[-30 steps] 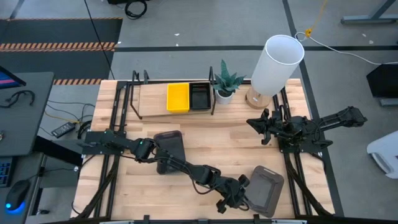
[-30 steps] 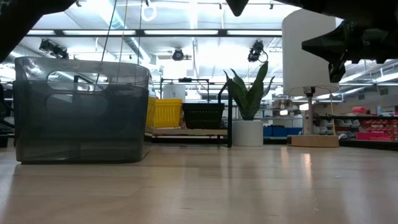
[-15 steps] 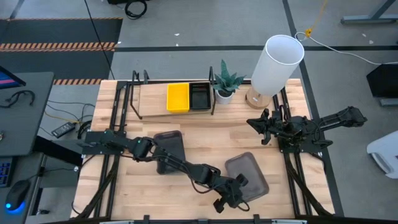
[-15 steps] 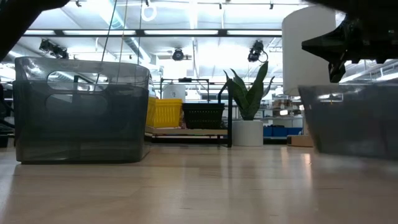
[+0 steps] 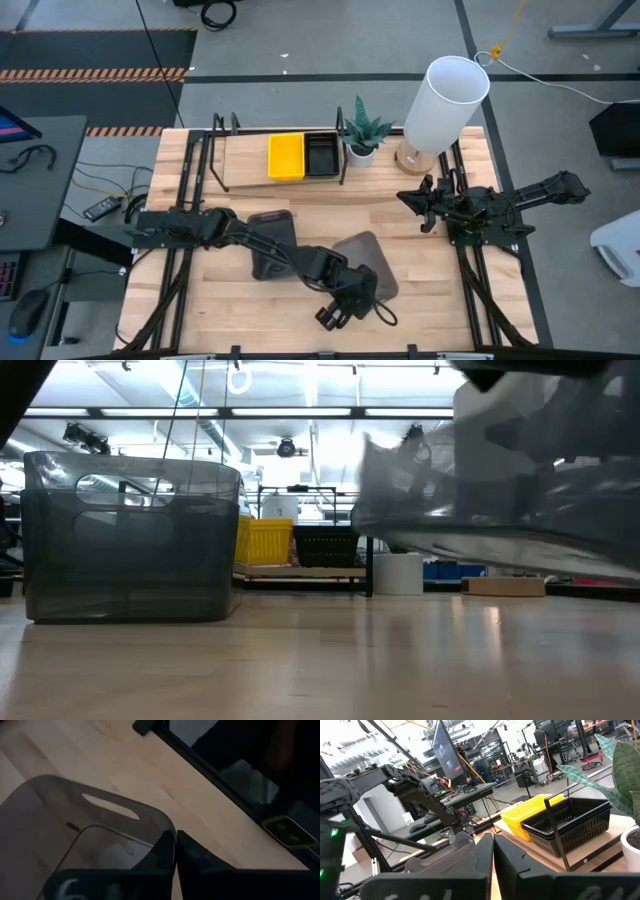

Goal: Stack baskets on shelf by color
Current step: Stack the right transparent black bin on the transparent black bin

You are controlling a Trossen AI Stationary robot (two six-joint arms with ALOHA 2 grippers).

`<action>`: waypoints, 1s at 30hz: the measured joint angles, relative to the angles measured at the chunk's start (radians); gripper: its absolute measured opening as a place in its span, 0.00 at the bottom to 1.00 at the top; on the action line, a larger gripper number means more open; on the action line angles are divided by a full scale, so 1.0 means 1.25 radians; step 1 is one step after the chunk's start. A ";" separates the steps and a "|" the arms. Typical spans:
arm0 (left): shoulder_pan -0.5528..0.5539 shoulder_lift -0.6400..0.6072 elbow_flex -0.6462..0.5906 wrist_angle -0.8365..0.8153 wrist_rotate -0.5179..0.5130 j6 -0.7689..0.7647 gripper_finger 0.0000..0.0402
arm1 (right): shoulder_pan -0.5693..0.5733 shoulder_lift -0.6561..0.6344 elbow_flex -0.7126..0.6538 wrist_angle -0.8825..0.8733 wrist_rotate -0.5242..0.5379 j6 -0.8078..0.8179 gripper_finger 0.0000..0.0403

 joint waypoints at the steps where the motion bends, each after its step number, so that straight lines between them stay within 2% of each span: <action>1: 0.000 -0.010 0.000 -0.021 0.001 0.002 0.02 | 0.000 0.000 0.000 -0.001 0.000 0.000 0.05; 10: -0.006 -0.084 -0.003 -0.198 -0.026 0.015 0.02 | 0.000 0.000 0.000 0.000 0.000 0.000 0.05; 13: -0.007 -0.126 -0.038 -0.221 -0.056 0.003 0.02 | 0.000 0.000 0.000 0.000 0.000 0.000 0.05; 16: -0.010 -0.189 -0.126 -0.204 -0.082 -0.021 0.02 | 0.000 0.000 0.000 0.000 0.000 0.000 0.05; 24: -0.024 -0.452 -0.426 -0.096 -0.133 -0.107 0.02 | 0.000 0.000 0.000 0.000 0.000 0.000 0.05; 30: -0.058 -0.637 -0.585 -0.045 -0.143 -0.119 0.02 | 0.000 0.000 0.000 0.000 0.000 0.000 0.05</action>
